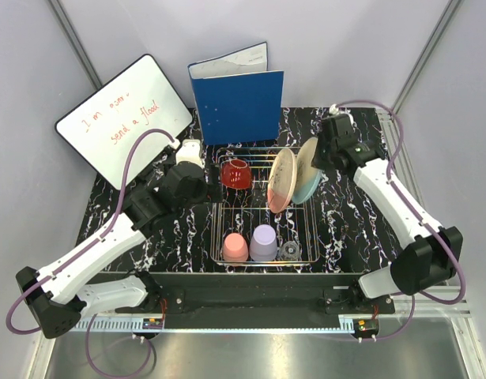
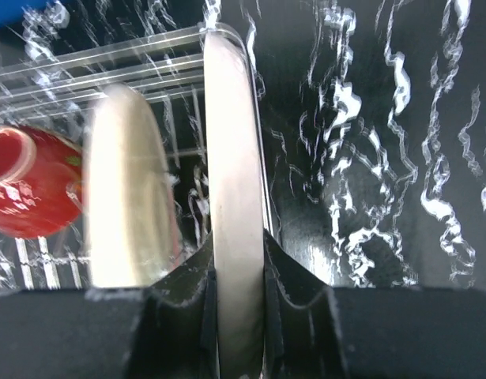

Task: Unload the mixed dishes from the dish rack
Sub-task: Pick up the plate from the dish rack, then place the plate at the center of the board.

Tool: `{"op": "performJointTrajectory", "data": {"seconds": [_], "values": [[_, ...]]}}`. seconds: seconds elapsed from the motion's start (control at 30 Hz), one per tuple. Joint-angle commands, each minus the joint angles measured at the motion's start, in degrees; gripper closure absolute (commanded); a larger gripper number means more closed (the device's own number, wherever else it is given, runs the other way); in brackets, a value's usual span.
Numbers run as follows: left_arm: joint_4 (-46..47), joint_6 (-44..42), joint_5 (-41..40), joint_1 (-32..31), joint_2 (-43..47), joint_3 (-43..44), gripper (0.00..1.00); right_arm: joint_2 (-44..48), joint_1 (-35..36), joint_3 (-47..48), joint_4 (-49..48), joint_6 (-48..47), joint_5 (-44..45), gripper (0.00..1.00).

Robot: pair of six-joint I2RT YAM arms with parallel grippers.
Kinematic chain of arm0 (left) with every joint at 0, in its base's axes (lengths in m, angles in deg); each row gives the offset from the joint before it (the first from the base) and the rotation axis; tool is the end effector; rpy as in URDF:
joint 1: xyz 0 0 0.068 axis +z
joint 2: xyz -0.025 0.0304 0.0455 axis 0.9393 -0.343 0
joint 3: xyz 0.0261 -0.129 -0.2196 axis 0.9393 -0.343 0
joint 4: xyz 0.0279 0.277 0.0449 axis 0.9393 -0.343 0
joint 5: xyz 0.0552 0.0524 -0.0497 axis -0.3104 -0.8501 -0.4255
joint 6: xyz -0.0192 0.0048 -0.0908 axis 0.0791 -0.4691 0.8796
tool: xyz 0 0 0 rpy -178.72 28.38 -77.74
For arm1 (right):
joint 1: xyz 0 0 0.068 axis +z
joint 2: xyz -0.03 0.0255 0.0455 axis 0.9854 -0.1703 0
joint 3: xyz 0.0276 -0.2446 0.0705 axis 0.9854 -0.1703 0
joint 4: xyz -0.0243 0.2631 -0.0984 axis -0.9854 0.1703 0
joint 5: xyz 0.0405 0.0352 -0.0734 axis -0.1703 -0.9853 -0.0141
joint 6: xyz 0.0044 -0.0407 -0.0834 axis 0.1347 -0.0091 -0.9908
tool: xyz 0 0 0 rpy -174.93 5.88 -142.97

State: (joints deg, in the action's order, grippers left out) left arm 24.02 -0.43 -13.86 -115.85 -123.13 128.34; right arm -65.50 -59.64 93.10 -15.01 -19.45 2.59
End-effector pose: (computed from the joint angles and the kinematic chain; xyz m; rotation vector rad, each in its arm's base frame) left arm 0.2243 -0.1760 0.3105 0.0570 2.1223 -0.2449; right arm 0.3473 0.1141 0.2753 0.1547 2.3676 0.1593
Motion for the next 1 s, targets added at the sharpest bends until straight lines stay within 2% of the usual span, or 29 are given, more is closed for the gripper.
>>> {"op": "performJointTrajectory", "data": {"seconds": [0.0,0.1,0.2,0.3,0.43,0.6,0.63,0.73,0.8,0.83,0.93,0.97], "values": [[2.3,-0.6,-0.2,-0.1,-0.2,1.6,0.02,3.6,0.0,13.1,-0.6,-1.1,2.4,1.0],[2.1,-0.5,-1.3,-0.1,-0.2,2.1,0.02,4.1,-0.1,18.5,2.5,-1.6,2.3,1.0],[1.3,1.0,-5.8,-0.1,0.5,2.7,0.01,6.9,-0.1,22.8,4.5,-1.6,1.8,1.0],[1.5,0.8,-8.5,-0.1,1.8,3.2,0.01,10.5,-0.1,22.9,4.3,-1.2,0.4,1.0],[5.3,-0.5,-6.6,0.7,5.3,2.7,0.01,16.5,-0.2,19.2,1.2,0.7,-2.4,1.0],[12.2,0.1,4.2,5.1,10.6,1.0,0.01,24.1,-0.1,13.0,-5.3,3.2,-6.6,1.0],[12.9,0.0,8.3,6.7,11.0,1.3,0.01,24.8,-0.1,12.2,-6.1,4.2,-7.6,1.0],[16.2,0.5,15.7,9.2,12.0,1.4,0.01,27.9,-0.2,7.0,-11.8,7.7,-13.6,1.0],[21.7,2.6,26.5,12.3,13.5,-0.4,0.01,30.1,-0.1,2.1,-18.1,10.2,-18.9,1.0],[24.2,3.8,35.7,13.7,14.2,-2.8,0.01,30.8,-0.1,0.2,-20.4,12.8,-20.6,1.0],[36.7,10.8,52.4,19.5,16.1,-7.6,0.01,32.3,-0.2,-6.5,-30.4,18.5,-26.7,1.0],[41.4,13.6,54.5,19.6,15.9,-8.4,0.01,32.4,-0.2,-8.1,-32.9,20.1,-29.2,1.0]]}}
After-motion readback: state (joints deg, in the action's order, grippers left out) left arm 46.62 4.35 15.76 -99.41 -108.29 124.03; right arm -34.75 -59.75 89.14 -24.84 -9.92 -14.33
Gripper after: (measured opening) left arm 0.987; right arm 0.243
